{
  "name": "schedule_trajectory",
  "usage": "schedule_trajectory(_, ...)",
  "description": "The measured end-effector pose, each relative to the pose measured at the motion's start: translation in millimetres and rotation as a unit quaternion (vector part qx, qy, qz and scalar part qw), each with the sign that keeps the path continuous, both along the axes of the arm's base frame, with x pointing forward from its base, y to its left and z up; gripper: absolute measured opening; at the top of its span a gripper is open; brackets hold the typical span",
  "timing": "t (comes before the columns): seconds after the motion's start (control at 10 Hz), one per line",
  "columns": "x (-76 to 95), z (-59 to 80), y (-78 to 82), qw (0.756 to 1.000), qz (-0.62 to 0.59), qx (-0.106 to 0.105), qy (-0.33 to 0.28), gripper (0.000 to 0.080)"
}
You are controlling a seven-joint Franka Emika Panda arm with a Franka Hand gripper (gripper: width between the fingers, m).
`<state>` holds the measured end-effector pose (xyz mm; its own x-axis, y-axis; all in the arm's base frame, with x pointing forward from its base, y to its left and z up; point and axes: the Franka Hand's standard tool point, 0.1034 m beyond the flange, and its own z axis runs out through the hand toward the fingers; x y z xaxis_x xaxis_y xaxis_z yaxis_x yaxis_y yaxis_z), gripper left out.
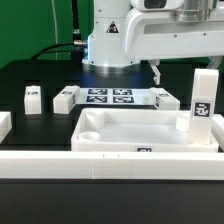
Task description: Assemble desk
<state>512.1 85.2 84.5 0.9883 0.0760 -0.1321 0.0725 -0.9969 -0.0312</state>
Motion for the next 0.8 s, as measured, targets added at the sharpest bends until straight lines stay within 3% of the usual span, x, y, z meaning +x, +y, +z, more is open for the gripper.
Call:
schedule_trajectory(0.3, -38.7, -15.7, 1.1, 0.994, 0.053, -0.019, 0.098, 0.0648)
schedule_trajectory(0.5, -31.9, -16.0, 3.1, 0.988, 0.054, -0.023, 0.145, 0.0648)
schedule_trajectory(0.6, -40.3, -16.2, 2.2, 0.979, 0.054, -0.028, 0.195, 0.0648)
schedule_trajectory(0.8, -48.3, -26.5, 4.1, 0.97, 0.064, -0.036, 0.232, 0.0648)
